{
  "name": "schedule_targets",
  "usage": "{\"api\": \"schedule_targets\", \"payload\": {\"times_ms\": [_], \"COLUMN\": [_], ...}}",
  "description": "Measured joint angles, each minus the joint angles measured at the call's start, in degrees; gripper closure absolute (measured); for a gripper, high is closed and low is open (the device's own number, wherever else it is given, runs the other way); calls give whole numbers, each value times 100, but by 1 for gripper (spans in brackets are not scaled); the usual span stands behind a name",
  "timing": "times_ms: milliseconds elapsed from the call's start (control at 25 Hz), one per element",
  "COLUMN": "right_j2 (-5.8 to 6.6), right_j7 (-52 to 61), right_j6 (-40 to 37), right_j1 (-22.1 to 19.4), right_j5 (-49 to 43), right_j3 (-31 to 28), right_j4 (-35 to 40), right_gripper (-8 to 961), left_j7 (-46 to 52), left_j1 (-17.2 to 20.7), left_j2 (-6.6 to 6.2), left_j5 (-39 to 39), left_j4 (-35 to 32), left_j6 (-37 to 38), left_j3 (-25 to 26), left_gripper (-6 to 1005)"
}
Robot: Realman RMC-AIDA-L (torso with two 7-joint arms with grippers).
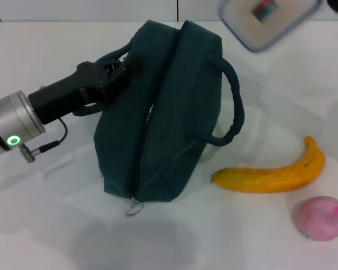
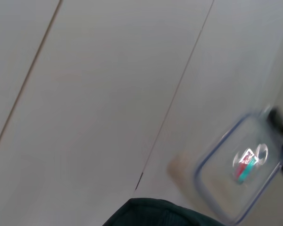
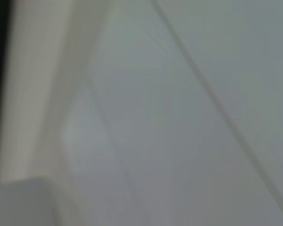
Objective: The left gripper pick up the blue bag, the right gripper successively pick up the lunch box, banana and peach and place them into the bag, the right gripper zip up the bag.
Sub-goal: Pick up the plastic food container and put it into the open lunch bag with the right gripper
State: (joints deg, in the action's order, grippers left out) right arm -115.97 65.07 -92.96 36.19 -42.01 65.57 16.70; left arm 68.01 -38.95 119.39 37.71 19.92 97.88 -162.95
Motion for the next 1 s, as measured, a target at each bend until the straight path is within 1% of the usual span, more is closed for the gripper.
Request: {"api": "schedule_targets", "payload": {"times_ms": [200, 360, 560, 800, 1000], "right_j2": [-3, -14, -21, -22, -22], "right_j7": [410, 491, 491, 453, 491], "right_j6": [-153, -21, 448, 727, 1000], "right_j1": [598, 821, 837, 607, 509], "right_j5": [-3, -21, -10, -8, -31], "right_j3": [43, 327, 916, 1333, 1647], "right_j4": [94, 50, 46, 32, 26], "right_gripper": [856, 857, 857, 857, 857], "left_j7": [-17, -22, -24, -25, -25], "left_j1": [14, 2, -5, -2, -28], "left_j2": [2, -2, -2, -15, -15], "left_j5": [0, 0, 25, 188, 208], "left_j4": [-88, -103, -102, -102, -102], "left_j6": [-38, -40, -43, -42, -77], "left_j3": [0, 0, 6, 9, 9], "left_gripper": [959, 959, 960, 960, 960]}}
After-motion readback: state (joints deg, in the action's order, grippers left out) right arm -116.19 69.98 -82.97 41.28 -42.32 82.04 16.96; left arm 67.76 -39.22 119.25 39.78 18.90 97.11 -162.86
